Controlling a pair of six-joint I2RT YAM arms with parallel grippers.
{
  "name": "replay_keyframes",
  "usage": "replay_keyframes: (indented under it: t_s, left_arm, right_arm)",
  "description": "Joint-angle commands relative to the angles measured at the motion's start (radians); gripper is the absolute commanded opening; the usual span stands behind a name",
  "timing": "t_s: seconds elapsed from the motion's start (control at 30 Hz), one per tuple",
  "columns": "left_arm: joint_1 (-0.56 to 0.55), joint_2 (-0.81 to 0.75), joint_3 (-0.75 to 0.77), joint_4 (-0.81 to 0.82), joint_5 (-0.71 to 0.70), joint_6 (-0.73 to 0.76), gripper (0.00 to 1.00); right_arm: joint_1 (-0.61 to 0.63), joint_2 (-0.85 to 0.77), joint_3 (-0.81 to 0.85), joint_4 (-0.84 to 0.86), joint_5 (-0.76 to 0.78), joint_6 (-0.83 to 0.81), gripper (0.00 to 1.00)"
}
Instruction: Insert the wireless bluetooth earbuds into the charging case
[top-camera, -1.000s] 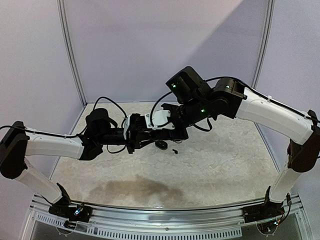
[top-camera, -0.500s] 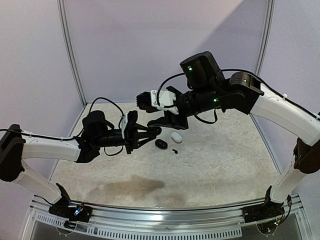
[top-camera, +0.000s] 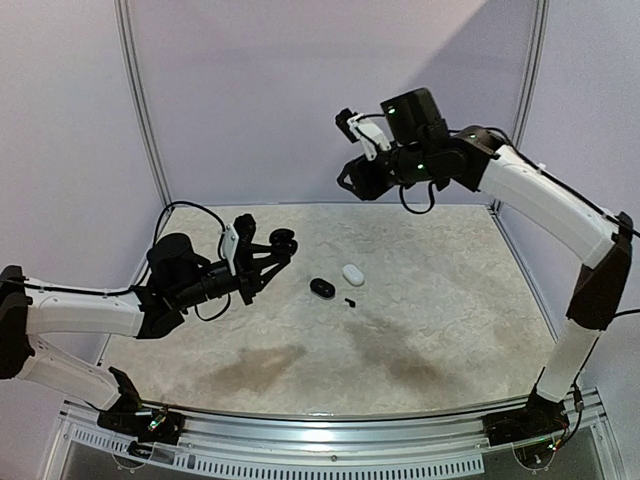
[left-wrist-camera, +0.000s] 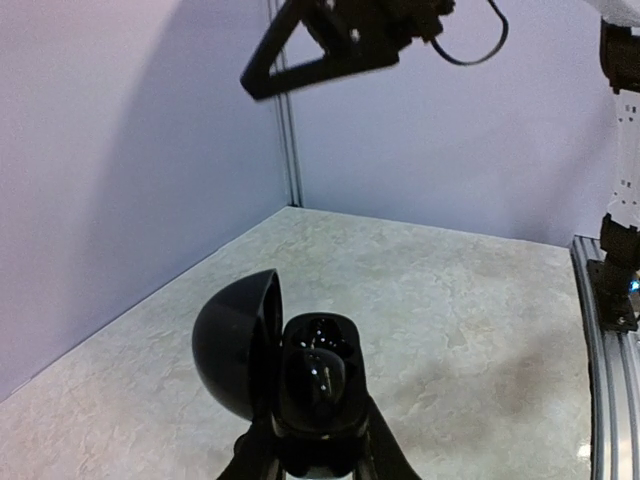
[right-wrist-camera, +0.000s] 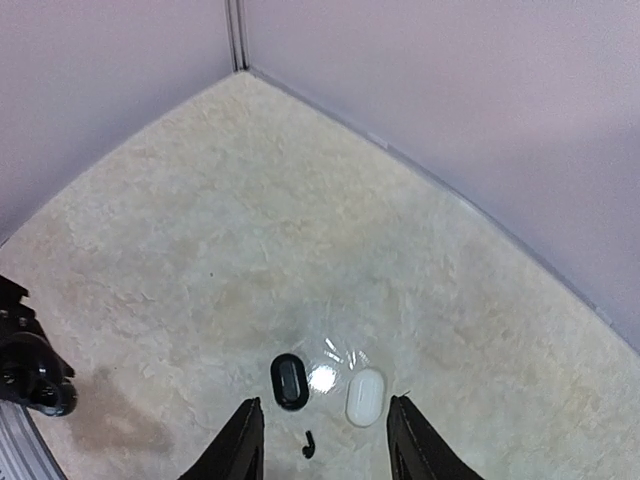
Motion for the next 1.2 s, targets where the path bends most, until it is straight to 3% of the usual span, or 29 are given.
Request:
replay_keyframes:
  t_s: [0.0, 0.17, 0.4, 0.53, 0.73, 1.17]
  left_arm:
    - [0.011, -0.036, -0.052, -0.001, -0.123, -0.018, 0.00]
    - [0.012, -0.036, -0.122, 0.063, -0.091, 0.061, 0.00]
    - [0.012, -0.020, -0.142, 0.085, -0.005, 0.023, 0.00]
    - [0.010, -0.004, -0.148, 0.104, -0.058, 0.004, 0.00]
    - [-0.010, 0.017, -0.146, 0.138, -0.146, -0.018, 0.00]
    - [-0.029, 0.035, -0.123, 0.167, -0.141, -0.006, 0.00]
  right_arm:
    - [0.011, 0.133, 0.015, -0.143, 0.099, 0.204, 0.42]
    - [0.021, 0.217, 0.000, -0.112, -0.085, 0.196, 0.34]
    - [0.051, 0.092, -0.126, 0.073, -0.191, 0.108, 0.28]
    - [0.066, -0.030, -0.254, 0.235, -0.304, 0.102, 0.20]
    - [0.135, -0.059, -0.302, 0.381, -0.487, 0.070, 0.20]
    - [0.184, 0.094, -0.154, 0.285, -0.425, -0.033, 0.18]
